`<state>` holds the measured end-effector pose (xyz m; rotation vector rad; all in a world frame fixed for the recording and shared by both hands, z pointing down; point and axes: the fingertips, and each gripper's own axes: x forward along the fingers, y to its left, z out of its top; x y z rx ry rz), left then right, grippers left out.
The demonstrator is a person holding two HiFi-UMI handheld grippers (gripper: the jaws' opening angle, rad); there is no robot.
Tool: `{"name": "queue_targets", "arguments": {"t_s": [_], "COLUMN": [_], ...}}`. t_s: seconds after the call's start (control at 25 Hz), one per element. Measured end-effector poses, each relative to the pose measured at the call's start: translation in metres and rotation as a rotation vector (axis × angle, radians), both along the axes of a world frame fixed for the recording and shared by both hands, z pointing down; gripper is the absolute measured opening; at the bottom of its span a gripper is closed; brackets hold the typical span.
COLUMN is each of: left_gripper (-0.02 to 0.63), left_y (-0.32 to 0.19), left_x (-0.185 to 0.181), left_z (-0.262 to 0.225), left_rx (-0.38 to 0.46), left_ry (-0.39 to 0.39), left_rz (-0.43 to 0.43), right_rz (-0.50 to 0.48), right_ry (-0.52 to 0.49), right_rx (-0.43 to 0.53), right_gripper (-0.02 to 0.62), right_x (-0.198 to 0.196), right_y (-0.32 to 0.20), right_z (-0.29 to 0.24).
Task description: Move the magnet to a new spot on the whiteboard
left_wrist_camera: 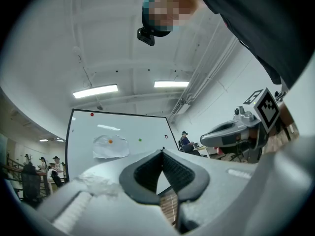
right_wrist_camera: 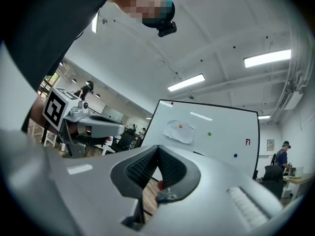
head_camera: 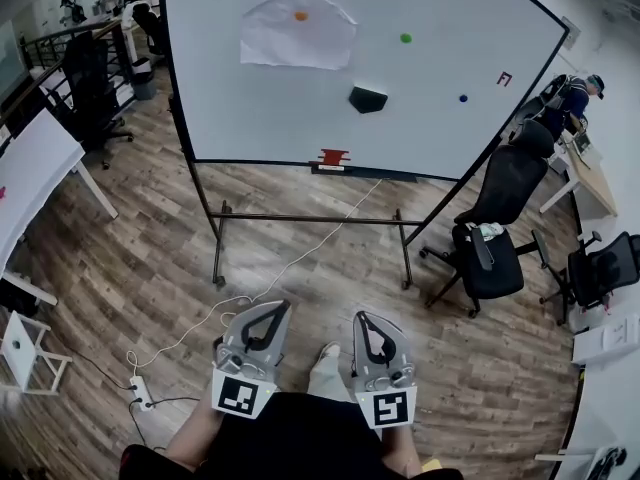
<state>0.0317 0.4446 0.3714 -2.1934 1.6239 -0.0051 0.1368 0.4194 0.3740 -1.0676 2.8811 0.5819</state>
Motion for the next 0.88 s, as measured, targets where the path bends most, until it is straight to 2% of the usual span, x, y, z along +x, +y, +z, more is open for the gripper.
{"name": "queue_targets", "arguments": {"t_s": [0.24, 0.44, 0.88], "left_gripper": [0.002, 0.002, 0.002], "left_y": [-0.051, -0.088, -0.169], "left_x": [0.017, 0.023, 0.041], "left_z": [-0.001, -0.004, -0.003], "left_rx": [-0.006, -0.009, -0.018], "left_ry": [0.01, -0.01, -0.003], "left_rz": [0.004, -0.02, -0.093], "right_rz": [0.018, -0.013, -0.074], "right_ry": [-0.009, -0.01, -0.014], "right_rx": [-0.015, -0.005, -0.035], "right_gripper": [0.003, 0.003, 0.003], "right_x": [0.021, 0.025, 0.043], "right_y": [-0.056, -0.095, -0.185], "right_z": [-0.002, -0.003, 0.003]}}
